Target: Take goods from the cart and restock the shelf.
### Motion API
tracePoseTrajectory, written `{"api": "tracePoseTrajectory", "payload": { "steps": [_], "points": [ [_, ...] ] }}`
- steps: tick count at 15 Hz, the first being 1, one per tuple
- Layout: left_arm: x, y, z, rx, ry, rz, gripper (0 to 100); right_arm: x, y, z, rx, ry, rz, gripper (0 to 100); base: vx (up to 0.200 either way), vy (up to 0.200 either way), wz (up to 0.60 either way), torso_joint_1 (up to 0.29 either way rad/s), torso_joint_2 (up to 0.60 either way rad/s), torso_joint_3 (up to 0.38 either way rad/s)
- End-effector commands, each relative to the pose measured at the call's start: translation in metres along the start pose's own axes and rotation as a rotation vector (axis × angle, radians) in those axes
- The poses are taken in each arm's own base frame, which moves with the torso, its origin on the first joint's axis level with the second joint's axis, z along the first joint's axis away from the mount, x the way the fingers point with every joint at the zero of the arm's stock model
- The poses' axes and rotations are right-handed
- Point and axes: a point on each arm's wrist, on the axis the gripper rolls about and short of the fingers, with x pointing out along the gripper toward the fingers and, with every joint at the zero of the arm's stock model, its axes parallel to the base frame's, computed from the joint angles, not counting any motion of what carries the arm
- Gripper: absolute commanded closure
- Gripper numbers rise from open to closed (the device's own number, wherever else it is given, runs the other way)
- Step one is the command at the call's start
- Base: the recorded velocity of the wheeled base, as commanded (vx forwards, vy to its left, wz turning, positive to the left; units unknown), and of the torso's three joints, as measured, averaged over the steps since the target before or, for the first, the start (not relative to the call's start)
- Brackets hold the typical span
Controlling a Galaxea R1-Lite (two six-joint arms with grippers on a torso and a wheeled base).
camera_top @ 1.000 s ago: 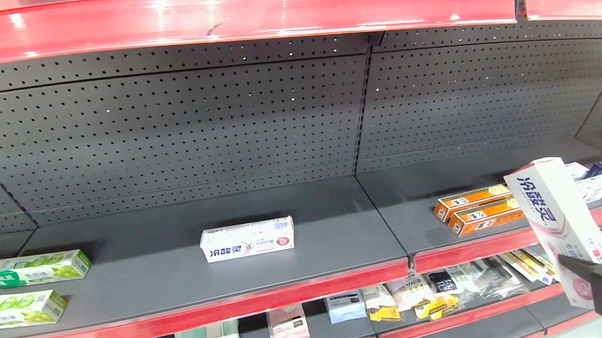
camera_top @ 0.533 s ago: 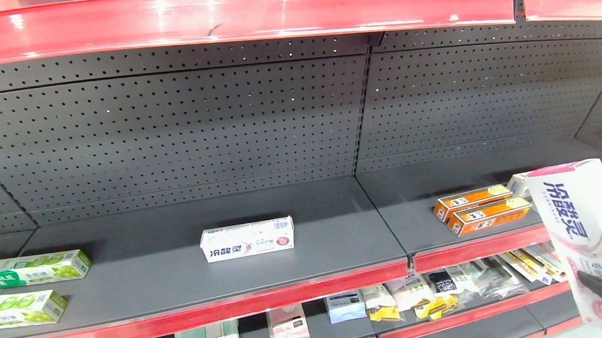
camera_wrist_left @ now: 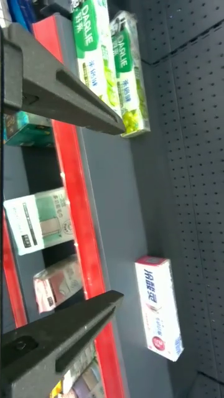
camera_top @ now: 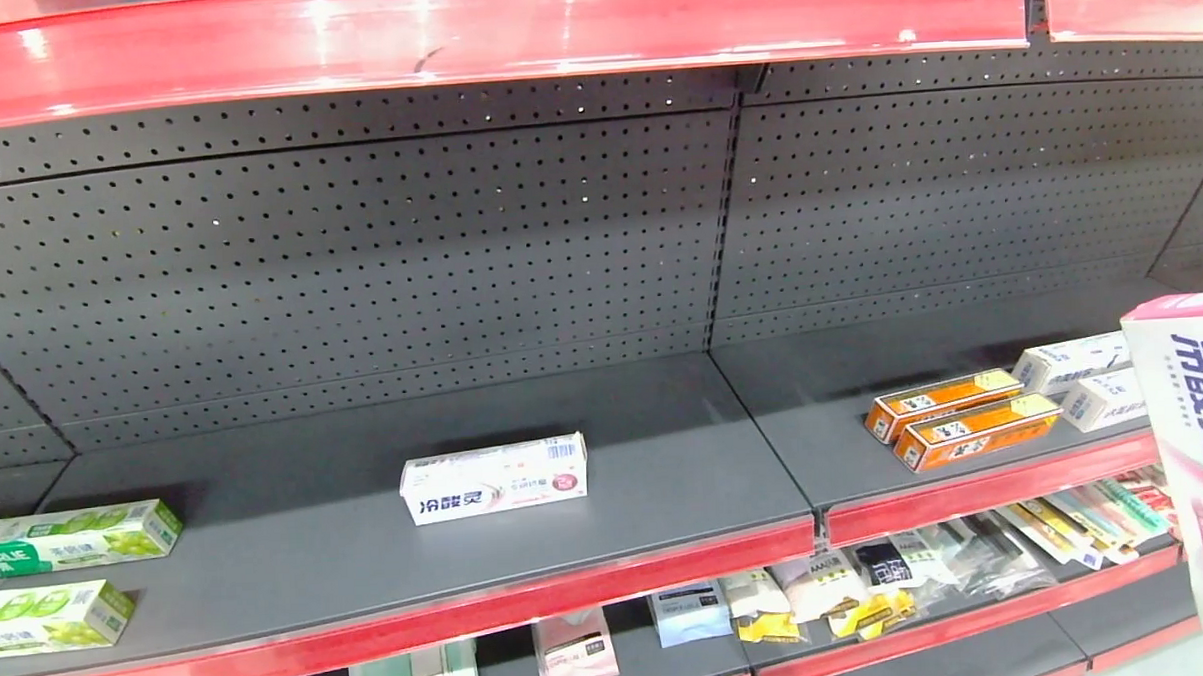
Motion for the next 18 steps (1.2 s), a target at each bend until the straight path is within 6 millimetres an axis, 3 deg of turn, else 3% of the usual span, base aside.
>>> {"api": "tracePoseTrajectory", "payload": {
  "steps": [1, 2, 3, 6, 10, 13, 15, 18],
  "points": [
    [0.032, 0.006, 0.096, -0.147, 0.067, -0.001, 0, -0.002, 0.001, -0.003, 0.002, 0.000, -0.001, 100, 0.000, 0.000, 0.00, 0.000, 0.00, 0.000],
    [0.049, 0.007, 0.117, -0.197, 0.089, -0.002, 0, -0.001, 0.001, -0.005, 0.002, 0.009, -0.001, 100, 0.000, 0.000, 0.00, 0.000, 0.00, 0.000],
    [0.058, 0.007, 0.117, -0.175, 0.132, 0.000, 0, -0.001, 0.002, -0.007, 0.003, 0.015, 0.002, 100, 0.000, 0.000, 0.00, 0.000, 0.00, 0.000],
    [0.079, 0.005, 0.091, -0.042, 0.225, 0.002, 0, -0.003, 0.003, -0.010, 0.004, 0.010, 0.003, 100, 0.000, 0.000, 0.00, 0.000, 0.00, 0.000],
    [0.156, 0.005, 0.084, 0.025, 0.208, 0.096, 0, -0.001, 0.003, -0.010, 0.002, 0.021, 0.010, 100, 0.000, 0.000, 0.00, 0.000, 0.00, 0.000],
    [0.194, 0.001, 0.072, 0.028, 0.223, 0.134, 0, 0.000, 0.003, -0.012, 0.003, 0.031, 0.014, 100, 0.000, 0.000, 0.00, 0.000, 0.00, 0.000],
    [0.206, -0.008, 0.063, 0.006, 0.256, 0.099, 0, 0.000, 0.003, -0.011, -0.001, 0.030, 0.017, 100, 0.000, 0.000, 0.00, 0.000, 0.00, 0.000],
    [0.215, -0.042, 0.055, -0.088, 0.289, -0.020, 0, 0.000, 0.003, -0.011, -0.002, 0.028, 0.017, 100, 0.000, 0.000, 0.00, 0.000, 0.00, 0.000]
  ]
}}
